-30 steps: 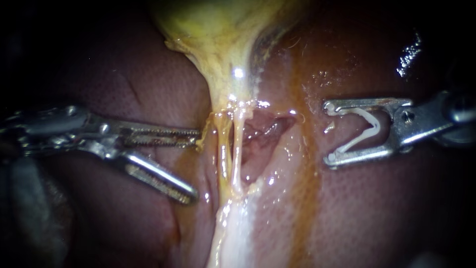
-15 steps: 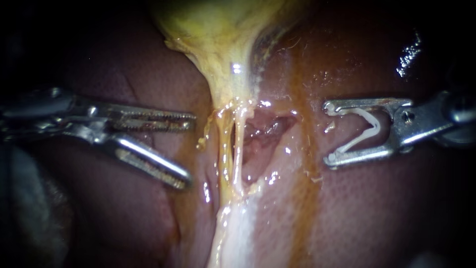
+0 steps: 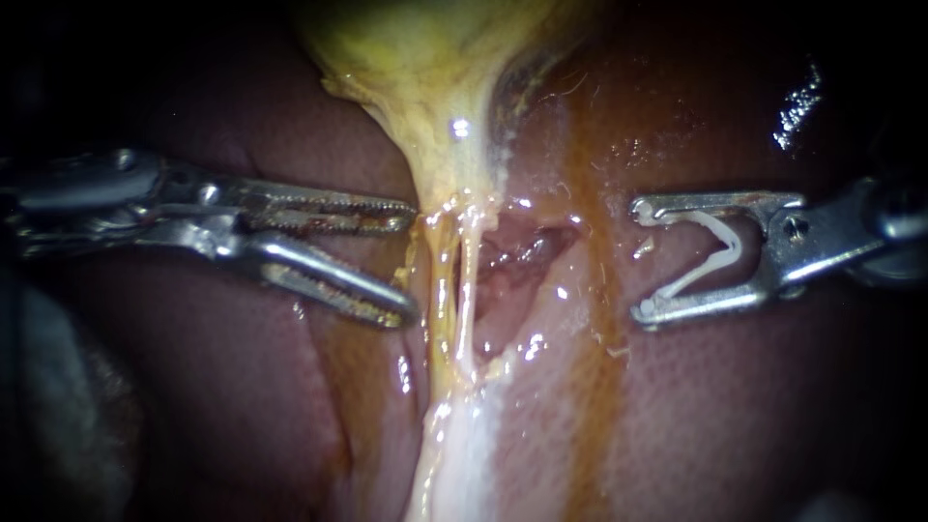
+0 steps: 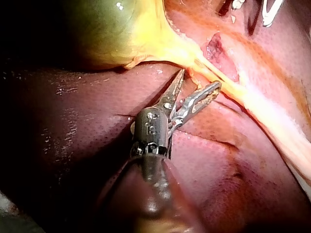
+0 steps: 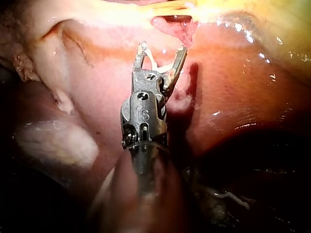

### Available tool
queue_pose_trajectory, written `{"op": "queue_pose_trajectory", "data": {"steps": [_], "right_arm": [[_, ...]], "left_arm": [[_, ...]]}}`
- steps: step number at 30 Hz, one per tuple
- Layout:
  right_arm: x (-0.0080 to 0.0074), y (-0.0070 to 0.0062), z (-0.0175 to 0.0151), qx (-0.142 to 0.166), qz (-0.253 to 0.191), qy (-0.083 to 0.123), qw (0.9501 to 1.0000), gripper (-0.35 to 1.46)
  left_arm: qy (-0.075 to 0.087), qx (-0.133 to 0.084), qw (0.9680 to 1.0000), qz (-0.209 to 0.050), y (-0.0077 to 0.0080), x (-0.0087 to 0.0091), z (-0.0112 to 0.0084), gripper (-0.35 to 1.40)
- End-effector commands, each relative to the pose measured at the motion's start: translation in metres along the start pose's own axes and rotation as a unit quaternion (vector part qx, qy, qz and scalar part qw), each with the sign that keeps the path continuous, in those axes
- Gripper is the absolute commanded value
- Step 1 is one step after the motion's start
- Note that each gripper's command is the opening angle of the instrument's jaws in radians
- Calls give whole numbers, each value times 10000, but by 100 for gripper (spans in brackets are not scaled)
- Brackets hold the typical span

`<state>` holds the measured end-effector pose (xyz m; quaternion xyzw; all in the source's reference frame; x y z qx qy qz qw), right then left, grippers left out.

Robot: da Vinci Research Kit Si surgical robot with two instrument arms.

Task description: Grabbing gallbladder

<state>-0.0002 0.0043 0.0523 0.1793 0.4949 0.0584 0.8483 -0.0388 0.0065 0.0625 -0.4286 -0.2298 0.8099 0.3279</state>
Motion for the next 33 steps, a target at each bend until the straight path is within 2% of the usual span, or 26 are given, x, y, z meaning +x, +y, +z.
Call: {"op": "queue_pose_trajectory", "data": {"steps": [1,6,14,26,33], "right_arm": [[0,0,0,-1,1,0,10000,50],[0,0,0,-1,0,0,10000,50],[0,0,0,-2,1,-1,10000,50],[0,0,0,-2,1,-1,10000,50],[0,0,0,-2,1,-1,10000,50]], "left_arm": [[0,0,10000,-6,0,0,0,37],[3,8,10000,19,-4,-1,0,37],[15,43,10000,44,-10,-2,-2,19],[35,102,9999,-3,-7,6,-9,-35],[42,122,9999,-34,-5,11,-15,-35]]}}
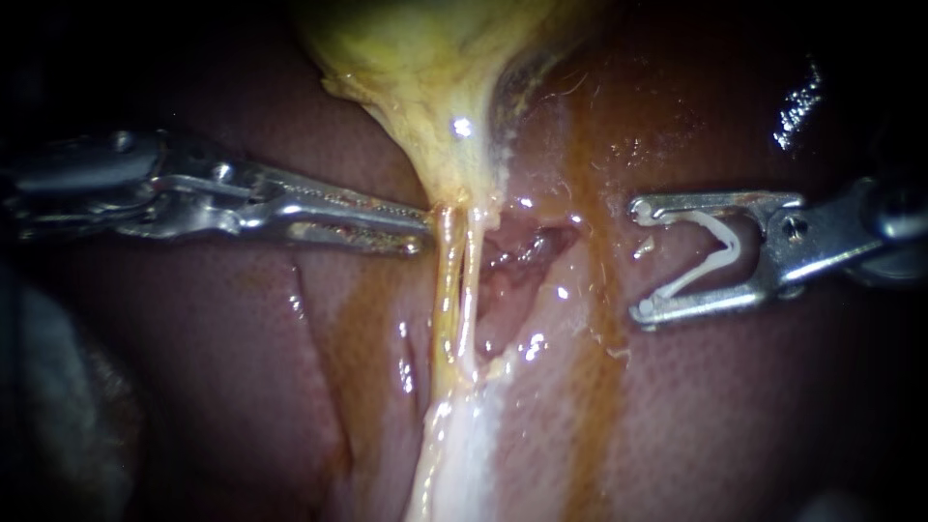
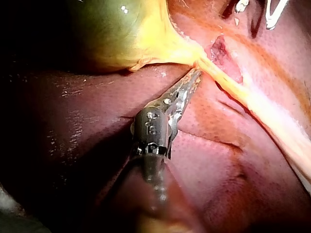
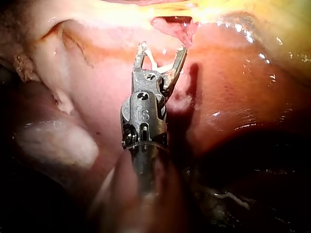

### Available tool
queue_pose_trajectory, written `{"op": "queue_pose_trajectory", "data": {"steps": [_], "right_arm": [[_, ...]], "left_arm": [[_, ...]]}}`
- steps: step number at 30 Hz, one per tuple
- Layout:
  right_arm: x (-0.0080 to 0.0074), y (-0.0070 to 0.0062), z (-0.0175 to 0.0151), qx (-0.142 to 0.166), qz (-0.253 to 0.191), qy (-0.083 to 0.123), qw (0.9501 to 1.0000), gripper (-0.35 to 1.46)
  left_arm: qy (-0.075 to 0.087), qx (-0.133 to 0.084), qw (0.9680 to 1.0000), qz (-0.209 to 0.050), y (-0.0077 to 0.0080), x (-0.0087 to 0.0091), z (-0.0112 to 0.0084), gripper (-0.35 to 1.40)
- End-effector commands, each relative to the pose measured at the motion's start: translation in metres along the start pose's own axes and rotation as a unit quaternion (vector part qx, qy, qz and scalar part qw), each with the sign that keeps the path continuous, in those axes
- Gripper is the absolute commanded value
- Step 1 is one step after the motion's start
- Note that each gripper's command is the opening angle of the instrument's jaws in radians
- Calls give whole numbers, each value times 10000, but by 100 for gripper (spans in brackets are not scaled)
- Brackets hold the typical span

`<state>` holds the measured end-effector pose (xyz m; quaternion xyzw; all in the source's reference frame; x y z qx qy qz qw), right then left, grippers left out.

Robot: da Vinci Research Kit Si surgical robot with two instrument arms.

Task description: Grabbing gallbladder

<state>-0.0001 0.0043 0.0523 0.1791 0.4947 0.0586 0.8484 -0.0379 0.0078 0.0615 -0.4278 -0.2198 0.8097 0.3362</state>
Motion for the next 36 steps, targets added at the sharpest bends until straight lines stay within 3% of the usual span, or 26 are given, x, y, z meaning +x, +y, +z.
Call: {"op": "queue_pose_trajectory", "data": {"steps": [1,11,15,23,36], "right_arm": [[0,0,0,1,0,1,10000,50],[0,0,0,1,-1,1,10000,50],[0,0,0,1,-1,1,10000,50],[0,0,0,1,-1,1,10000,50],[0,0,-1,2,-1,1,10000,50]], "left_arm": [[-5,2,10000,-11,1,0,-2,-35],[-19,-51,9999,-151,10,14,-25,-35],[-33,-101,9998,-181,9,23,-43,-35],[45,10,9995,-305,3,38,-79,-35],[66,100,9993,-367,1,38,-84,-35]]}}
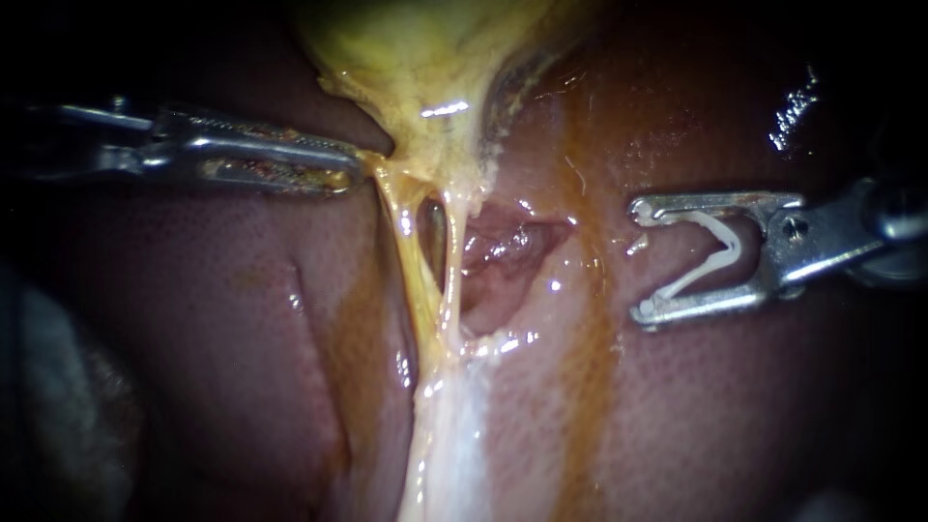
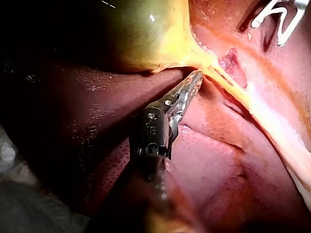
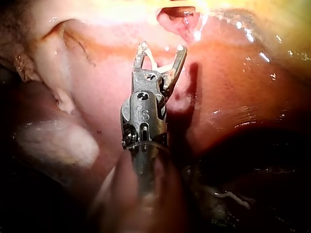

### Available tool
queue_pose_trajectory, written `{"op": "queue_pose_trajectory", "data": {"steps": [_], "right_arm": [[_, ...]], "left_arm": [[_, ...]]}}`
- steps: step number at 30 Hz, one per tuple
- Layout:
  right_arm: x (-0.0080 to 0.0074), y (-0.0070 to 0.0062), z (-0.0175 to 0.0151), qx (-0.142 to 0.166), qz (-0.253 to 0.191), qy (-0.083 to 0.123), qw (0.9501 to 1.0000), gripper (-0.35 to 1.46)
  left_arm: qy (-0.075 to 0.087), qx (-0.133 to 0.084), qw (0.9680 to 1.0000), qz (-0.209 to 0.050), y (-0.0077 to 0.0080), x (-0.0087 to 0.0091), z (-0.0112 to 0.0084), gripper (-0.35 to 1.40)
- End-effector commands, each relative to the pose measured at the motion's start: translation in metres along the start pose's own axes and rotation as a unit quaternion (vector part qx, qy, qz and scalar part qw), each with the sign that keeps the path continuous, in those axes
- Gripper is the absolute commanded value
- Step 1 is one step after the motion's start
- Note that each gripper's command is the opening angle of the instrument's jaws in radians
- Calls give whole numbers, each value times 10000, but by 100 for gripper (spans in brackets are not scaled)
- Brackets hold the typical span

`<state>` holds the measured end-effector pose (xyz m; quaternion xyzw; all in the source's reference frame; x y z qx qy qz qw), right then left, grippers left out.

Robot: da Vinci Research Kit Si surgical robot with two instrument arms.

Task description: Grabbing gallbladder

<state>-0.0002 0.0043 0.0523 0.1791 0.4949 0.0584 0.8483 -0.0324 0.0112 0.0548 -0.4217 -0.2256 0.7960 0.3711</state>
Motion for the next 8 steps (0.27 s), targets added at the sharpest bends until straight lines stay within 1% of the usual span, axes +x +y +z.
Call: {"op": "queue_pose_trajectory", "data": {"steps": [1,8], "right_arm": [[0,0,0,0,0,0,10000,50],[0,0,0,1,0,0,10000,50]], "left_arm": [[1,9,10000,-1,0,0,0,-35],[11,39,10000,-9,-1,0,1,-35]]}}
